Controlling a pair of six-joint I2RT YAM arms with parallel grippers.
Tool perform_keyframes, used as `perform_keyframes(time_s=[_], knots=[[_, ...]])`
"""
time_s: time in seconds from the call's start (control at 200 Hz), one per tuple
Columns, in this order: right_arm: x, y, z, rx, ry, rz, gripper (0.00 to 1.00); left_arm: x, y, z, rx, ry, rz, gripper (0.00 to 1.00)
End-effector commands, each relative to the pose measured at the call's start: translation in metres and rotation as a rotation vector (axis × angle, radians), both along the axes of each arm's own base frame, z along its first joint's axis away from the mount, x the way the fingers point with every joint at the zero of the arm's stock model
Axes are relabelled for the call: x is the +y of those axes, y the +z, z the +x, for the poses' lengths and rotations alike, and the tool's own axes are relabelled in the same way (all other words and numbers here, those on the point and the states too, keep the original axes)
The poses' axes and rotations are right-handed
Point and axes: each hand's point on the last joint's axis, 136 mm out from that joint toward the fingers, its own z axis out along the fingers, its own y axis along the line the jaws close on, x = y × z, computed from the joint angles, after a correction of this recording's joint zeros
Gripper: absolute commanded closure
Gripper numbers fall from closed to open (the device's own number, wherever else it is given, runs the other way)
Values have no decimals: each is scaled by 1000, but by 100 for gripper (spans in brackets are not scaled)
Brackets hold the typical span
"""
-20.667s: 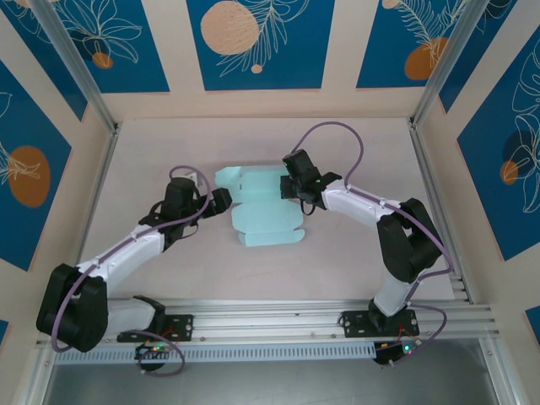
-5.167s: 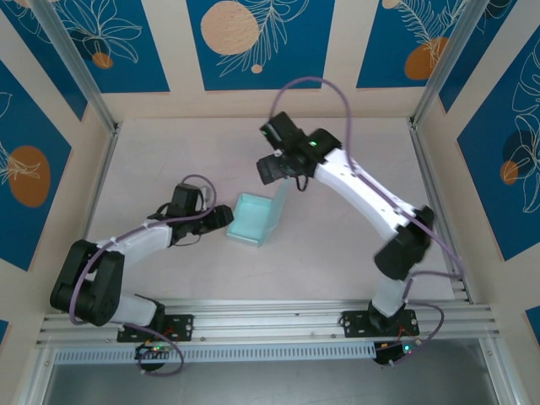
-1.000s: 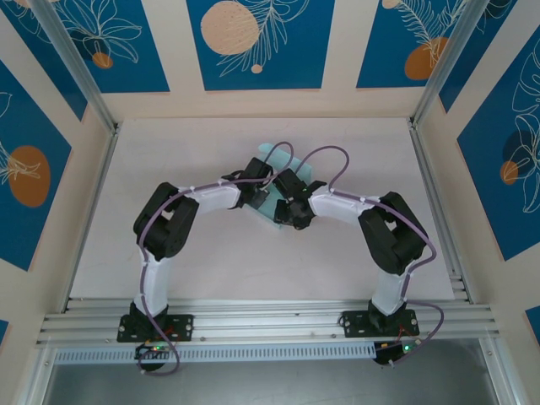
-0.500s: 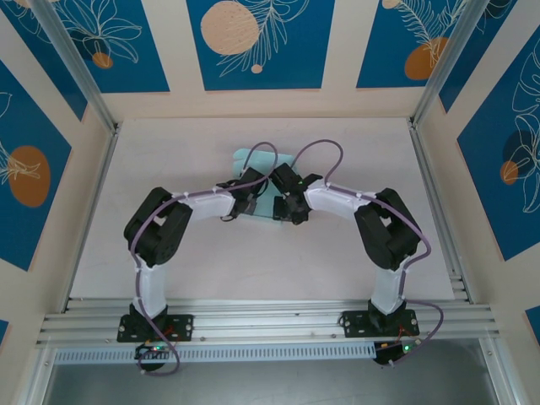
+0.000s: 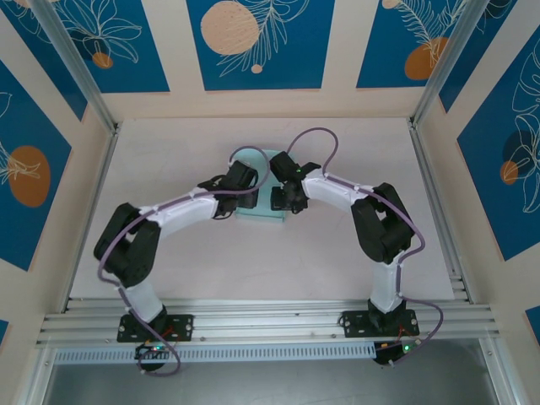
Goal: Fold the paper box
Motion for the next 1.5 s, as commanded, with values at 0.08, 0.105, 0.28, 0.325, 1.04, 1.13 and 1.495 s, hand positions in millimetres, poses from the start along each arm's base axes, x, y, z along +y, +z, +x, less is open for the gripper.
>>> perform_keyframes(time_s=[0.08,0.105,0.28,0.325,1.04,1.13,1.495], knots=[[-7,51,0,-84,46,7,47,4,49,-21,-75,-33,-135,22],[-9,57,-1,-93,50,8,46,7,56,-21,-97,-45,-128,22],[-24,99,-8,-183,79,8,43,38,94,-2,-207,-191,-104,18],[-30,109,-9,-208,77,8,42,48,98,7,-222,-219,-103,15],[-32,96,59,-199,288,112,26,19,49,77,-66,-729,-223,33],[-31,90,68,-193,283,111,27,16,46,81,-58,-739,-230,35],[-21,79,84,-172,300,156,39,16,25,87,5,-732,-210,44]])
